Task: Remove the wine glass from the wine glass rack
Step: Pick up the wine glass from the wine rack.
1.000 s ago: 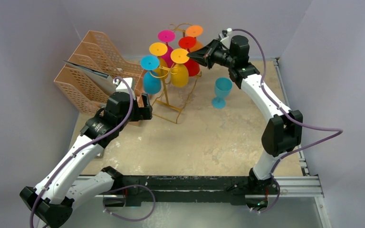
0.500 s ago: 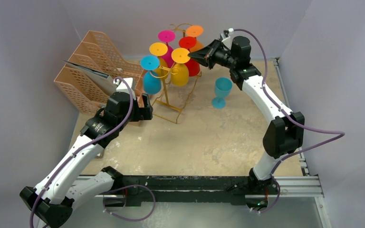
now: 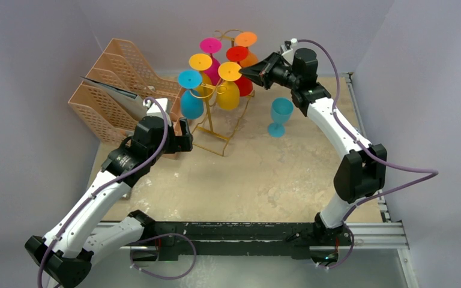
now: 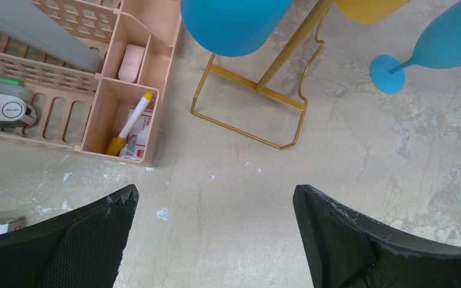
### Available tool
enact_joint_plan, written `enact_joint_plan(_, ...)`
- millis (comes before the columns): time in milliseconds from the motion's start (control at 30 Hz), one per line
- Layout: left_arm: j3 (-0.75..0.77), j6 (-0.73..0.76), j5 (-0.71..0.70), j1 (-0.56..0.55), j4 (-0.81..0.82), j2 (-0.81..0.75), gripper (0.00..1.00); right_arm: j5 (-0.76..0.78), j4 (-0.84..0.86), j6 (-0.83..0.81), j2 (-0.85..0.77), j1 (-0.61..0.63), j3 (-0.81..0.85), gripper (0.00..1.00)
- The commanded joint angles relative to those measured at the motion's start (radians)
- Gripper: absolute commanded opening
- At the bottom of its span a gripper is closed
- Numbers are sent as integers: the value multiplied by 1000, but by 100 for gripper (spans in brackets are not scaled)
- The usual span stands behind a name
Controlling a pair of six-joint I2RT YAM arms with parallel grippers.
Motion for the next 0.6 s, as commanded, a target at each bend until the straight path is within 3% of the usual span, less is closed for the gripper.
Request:
enact_joint_plan(0, 21, 0, 6, 5, 33, -25, 100, 38, 12, -26, -70, 3, -3, 0)
enact_joint_plan(567, 5, -48, 25, 4, -20, -73, 100, 125, -20, -64, -151, 4, -85, 0)
